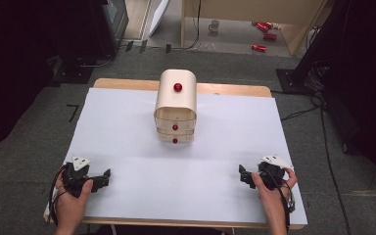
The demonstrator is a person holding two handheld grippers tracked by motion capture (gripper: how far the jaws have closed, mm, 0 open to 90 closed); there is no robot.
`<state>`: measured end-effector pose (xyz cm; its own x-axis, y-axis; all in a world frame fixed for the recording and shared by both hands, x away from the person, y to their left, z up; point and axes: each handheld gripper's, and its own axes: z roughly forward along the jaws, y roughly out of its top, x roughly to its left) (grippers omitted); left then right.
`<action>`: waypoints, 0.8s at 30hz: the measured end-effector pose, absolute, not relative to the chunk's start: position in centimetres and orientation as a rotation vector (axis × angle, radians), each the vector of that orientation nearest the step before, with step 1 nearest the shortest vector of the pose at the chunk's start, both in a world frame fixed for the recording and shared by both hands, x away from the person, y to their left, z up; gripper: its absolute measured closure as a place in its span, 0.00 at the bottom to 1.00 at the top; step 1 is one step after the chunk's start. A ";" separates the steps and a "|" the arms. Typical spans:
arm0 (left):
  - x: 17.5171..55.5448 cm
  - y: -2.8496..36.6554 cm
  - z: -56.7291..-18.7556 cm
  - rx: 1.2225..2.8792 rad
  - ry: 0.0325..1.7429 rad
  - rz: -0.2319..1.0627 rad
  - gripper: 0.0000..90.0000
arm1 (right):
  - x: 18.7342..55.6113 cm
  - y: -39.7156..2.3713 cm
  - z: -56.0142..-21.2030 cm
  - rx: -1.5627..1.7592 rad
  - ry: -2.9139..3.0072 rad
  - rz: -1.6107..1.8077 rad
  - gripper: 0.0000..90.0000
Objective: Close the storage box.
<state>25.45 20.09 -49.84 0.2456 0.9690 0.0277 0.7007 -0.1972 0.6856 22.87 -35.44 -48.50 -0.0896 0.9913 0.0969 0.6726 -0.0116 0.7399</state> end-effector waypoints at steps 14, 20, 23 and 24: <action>25.4 20.1 -49.8 1.972 1.517 0.634 0.00 | 20.8 -39.9 -49.7 1.792 1.744 0.794 0.01; 25.4 20.1 -49.8 1.972 1.517 0.634 0.00 | 20.3 -40.3 -50.3 1.766 1.761 0.762 0.01; 25.4 20.1 -49.8 1.971 1.517 0.634 0.00 | 20.3 -40.2 -50.4 1.764 1.758 0.759 0.00; 25.4 20.1 -49.8 1.972 1.517 0.634 0.00 | 20.3 -40.2 -50.4 1.762 1.758 0.758 0.00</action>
<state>25.45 20.09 -49.84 0.2453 0.9691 0.0277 0.7009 -0.1970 0.6856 20.29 -40.18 -50.42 -0.0059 0.9998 0.0194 0.7001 -0.0097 0.7140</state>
